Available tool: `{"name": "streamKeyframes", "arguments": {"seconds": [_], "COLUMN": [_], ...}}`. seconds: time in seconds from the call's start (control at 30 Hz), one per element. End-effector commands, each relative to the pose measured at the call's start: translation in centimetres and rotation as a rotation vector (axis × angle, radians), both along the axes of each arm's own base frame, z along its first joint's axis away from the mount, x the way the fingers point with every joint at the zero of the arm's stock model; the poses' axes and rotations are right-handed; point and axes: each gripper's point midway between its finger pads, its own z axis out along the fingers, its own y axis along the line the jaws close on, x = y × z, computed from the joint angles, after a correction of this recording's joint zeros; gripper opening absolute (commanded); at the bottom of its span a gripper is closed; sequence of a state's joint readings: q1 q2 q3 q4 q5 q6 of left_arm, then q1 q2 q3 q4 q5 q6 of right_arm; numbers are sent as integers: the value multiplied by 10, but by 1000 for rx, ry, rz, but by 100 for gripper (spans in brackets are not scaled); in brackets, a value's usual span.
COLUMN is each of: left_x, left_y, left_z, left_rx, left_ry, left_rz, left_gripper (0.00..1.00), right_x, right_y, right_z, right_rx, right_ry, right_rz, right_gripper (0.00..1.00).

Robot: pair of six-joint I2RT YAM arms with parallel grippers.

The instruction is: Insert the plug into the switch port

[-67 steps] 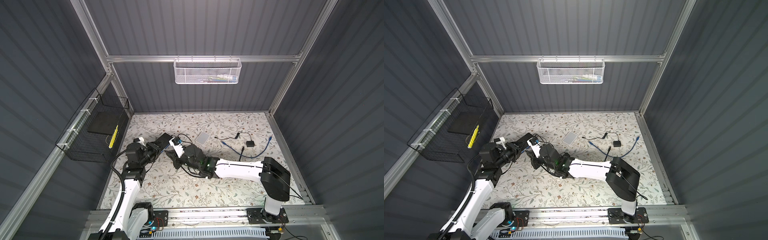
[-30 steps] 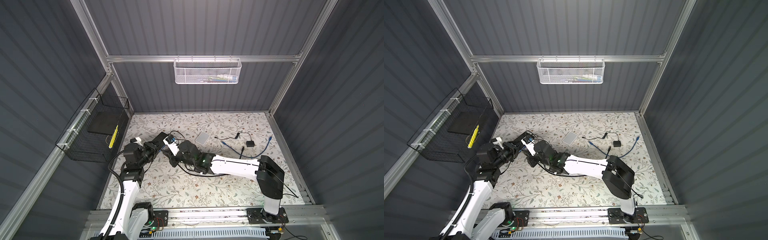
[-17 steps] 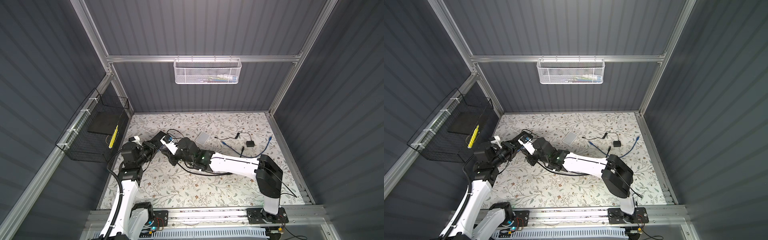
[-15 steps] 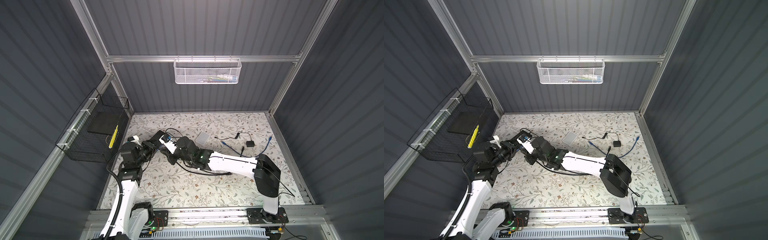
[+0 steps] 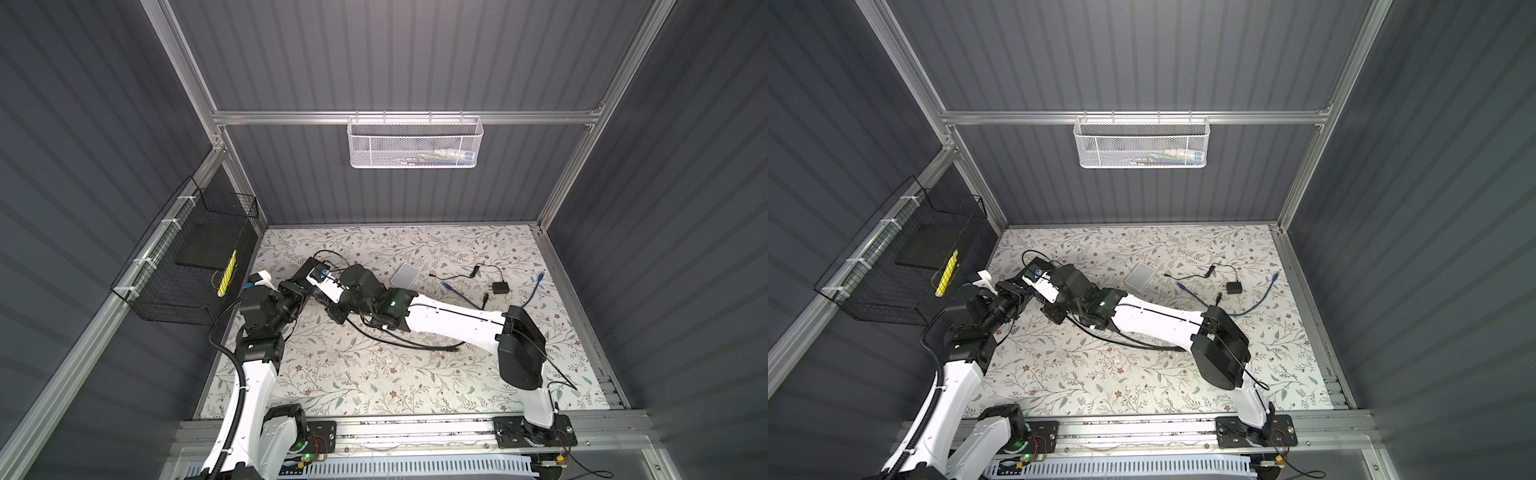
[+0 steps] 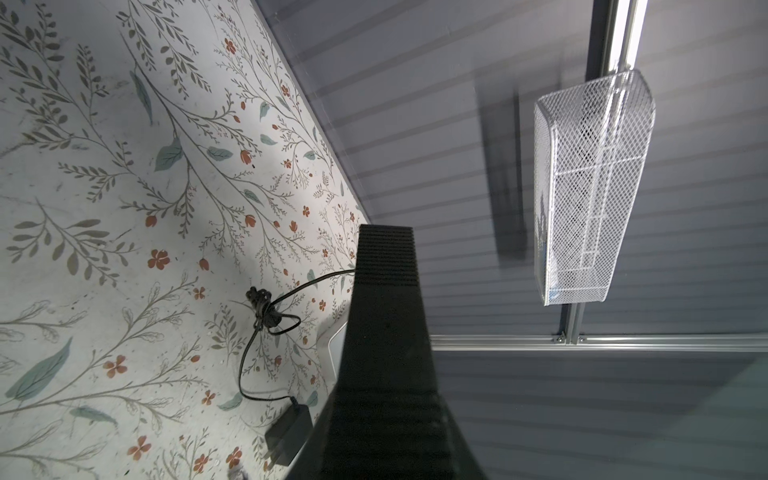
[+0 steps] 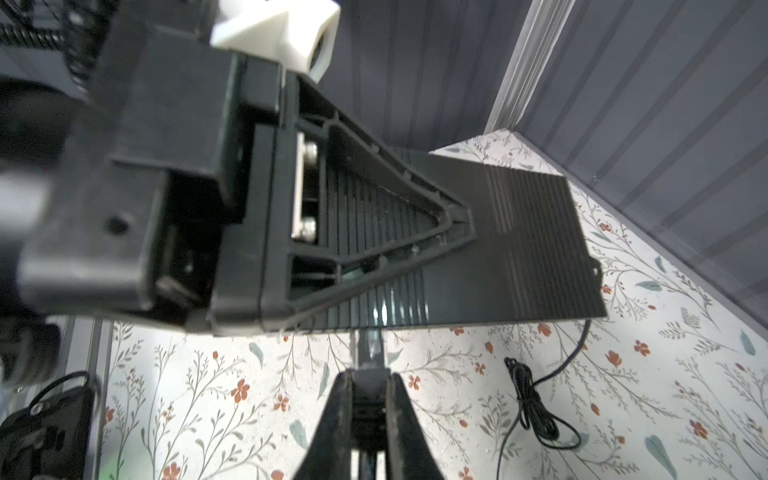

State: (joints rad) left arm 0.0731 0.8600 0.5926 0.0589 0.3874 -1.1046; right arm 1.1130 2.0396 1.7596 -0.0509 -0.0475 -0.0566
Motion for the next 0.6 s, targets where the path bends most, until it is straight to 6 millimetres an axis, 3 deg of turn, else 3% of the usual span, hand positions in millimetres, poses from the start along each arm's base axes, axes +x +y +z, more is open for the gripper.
{"name": "streamKeyframes", "arguments": {"seconds": [0.0,0.57], "left_x": [-74,-88], "left_y": [-93,-105], "left_z": [-25,-37], "left_rx": [-124,-157], "left_ry": [159,166], "left_rz": [-562,-642], "left_gripper": [0,0], "right_x": [-6,5], "right_y": [31,32], "right_z": [149,188], "right_rx": [433,524], "right_ry": [-266,-347], "right_rz": [82,63], "right_gripper": [0,0]}}
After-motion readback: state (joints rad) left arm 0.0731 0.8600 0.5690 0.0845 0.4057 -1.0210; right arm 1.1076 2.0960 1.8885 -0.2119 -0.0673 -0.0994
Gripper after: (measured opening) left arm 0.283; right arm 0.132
